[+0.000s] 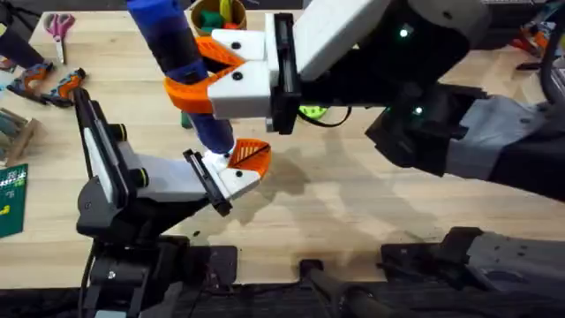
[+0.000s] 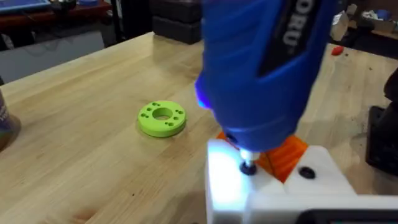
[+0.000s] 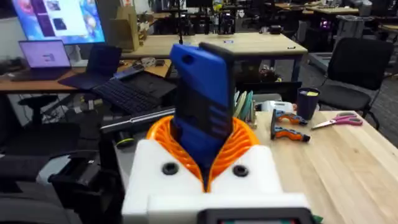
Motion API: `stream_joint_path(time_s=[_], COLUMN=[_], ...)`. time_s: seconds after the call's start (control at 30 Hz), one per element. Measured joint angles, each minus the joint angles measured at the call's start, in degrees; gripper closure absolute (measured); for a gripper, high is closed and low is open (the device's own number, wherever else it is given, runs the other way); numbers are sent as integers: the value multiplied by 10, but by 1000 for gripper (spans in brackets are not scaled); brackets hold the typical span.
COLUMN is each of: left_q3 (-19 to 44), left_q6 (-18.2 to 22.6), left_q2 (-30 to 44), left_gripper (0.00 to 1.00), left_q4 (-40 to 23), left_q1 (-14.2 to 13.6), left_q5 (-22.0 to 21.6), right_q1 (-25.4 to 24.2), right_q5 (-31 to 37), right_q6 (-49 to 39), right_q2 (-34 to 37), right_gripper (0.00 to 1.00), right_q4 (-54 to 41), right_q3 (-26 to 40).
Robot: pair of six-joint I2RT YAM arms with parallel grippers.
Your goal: Pick up the gripper from the table and insert it into the empty holder that is missing its gripper. Then pick up a screw, insert it into the mounting hole, and use the screwdriver to tighten it. Finally, clean up the table by picking up the vegetable and placing it into the bucket.
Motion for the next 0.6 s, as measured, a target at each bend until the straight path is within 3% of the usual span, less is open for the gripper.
stream_joint_path(time_s=[0.23,0.43,0.6], left_q3=[0,0,0], left_q6=[0,0,0], left_q2=[0,0,0], left_gripper=[996,996,996], left_q4=[0,0,0], left_q1=[0,0,0], left_q5=[0,0,0], right_q1=[0,0,0], right_q5=[0,4,4], right_q6=[0,0,0], right_q2=[0,7,7], right_gripper=[974,974,974], right_q4=[1,76,83], right_q3=[0,2,31])
